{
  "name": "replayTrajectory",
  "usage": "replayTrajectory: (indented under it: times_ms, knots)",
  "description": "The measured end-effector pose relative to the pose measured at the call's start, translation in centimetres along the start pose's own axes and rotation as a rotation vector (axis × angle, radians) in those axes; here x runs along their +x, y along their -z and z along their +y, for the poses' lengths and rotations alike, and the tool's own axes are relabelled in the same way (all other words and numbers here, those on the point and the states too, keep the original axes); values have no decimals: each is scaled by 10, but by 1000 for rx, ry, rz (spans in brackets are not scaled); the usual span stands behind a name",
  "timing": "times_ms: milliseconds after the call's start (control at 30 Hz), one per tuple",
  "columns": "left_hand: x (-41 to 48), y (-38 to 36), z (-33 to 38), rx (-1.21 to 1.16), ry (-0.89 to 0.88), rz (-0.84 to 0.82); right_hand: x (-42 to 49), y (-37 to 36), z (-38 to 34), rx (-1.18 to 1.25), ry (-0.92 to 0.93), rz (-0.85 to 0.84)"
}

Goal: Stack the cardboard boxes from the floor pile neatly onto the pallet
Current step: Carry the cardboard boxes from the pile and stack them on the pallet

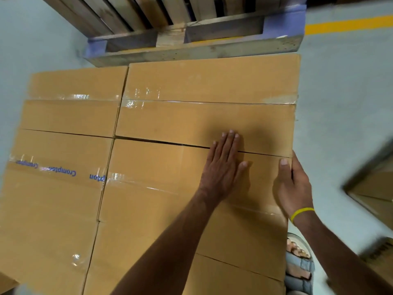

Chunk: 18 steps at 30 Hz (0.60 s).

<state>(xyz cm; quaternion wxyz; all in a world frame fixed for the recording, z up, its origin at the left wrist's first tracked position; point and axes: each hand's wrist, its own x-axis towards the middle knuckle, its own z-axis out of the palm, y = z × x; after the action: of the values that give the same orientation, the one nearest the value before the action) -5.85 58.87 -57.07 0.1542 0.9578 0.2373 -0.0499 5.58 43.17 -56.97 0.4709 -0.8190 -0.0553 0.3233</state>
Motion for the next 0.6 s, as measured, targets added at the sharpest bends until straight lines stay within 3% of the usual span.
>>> replayTrajectory:
  times_ms: [167,267,400,500,600]
  knots:
    - [-19,41,-56,39,109,-32,0,9,-17,-56,25,74]
    - [-52,69,-110,18,292,-1,-7,5,-33,-186,225,116]
    - [-96,96,-179,47,506,-61,-24,-24,-66,-252,464,42]
    - [-108,102,-215,51,590,-126,-34,-62,-102,-261,551,-13]
    - [-117,107,-236,37,603,-109,-18,-112,-140,-331,753,-74]
